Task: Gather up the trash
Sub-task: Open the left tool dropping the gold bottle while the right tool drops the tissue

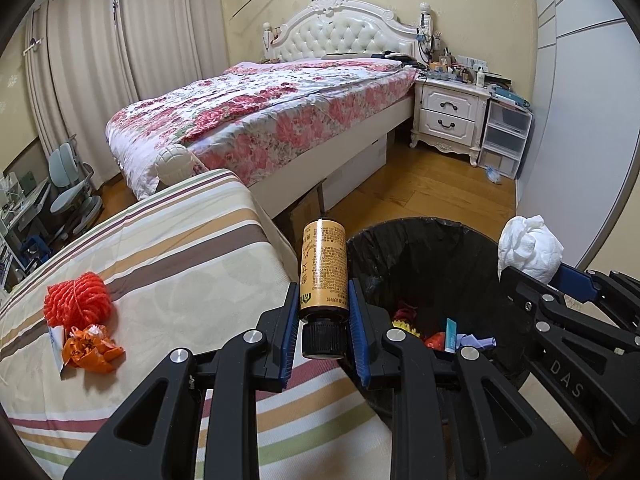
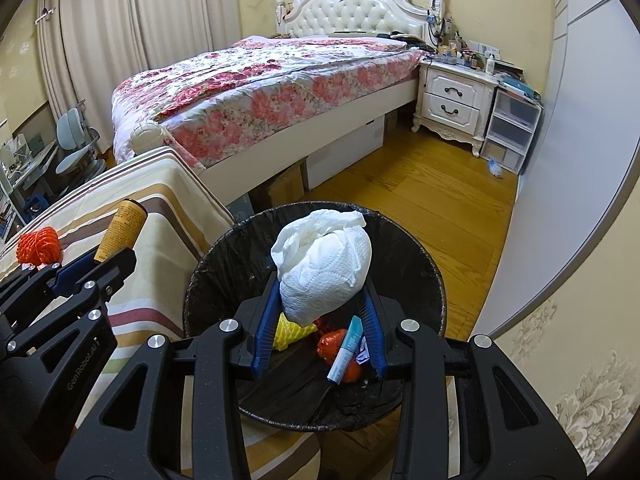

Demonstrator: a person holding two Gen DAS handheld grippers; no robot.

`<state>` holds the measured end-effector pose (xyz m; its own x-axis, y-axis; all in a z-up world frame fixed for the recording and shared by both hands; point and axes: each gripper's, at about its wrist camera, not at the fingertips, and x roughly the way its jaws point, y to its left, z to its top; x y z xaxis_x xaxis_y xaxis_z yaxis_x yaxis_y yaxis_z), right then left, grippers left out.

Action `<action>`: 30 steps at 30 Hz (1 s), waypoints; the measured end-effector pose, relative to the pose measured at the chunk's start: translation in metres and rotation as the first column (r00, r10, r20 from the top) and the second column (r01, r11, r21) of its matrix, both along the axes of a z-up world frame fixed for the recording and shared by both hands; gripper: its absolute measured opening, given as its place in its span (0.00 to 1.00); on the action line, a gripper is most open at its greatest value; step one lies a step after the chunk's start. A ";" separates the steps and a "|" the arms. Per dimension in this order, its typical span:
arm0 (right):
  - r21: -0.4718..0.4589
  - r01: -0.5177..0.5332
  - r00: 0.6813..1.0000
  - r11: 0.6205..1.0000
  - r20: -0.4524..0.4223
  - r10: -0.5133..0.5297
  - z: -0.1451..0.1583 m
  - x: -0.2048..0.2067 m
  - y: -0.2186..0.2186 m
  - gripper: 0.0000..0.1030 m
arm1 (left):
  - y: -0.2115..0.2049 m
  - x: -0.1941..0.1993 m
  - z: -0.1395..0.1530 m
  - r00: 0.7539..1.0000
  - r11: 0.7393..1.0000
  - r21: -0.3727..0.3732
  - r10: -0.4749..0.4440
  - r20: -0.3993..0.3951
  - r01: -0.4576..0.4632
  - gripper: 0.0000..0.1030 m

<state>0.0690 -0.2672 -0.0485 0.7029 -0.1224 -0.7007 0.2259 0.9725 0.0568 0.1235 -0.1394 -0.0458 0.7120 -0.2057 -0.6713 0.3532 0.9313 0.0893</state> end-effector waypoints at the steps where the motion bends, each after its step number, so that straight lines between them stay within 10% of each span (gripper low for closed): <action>1: -0.001 0.001 1.000 1.000 0.000 -0.001 0.000 0.000 0.000 0.36 | -0.002 0.001 -0.001 1.000 1.000 0.003 0.000 -0.002 0.000 0.24; 27: 0.014 0.039 0.999 0.999 -0.031 -0.038 -0.016 0.016 -0.022 0.37 | -0.026 0.013 -0.014 0.999 0.999 0.052 -0.005 -0.035 0.007 0.24; 30: 0.017 0.041 0.999 0.999 -0.036 -0.040 -0.017 0.017 -0.023 0.40 | -0.026 0.013 -0.015 1.000 0.998 0.056 0.003 -0.030 -0.002 0.40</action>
<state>0.0860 -0.2899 -0.0659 0.6722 -0.1378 -0.7274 0.2673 0.9614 0.0650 0.1367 -0.1650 -0.0604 0.6918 -0.1655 -0.7029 0.3542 0.9260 0.1307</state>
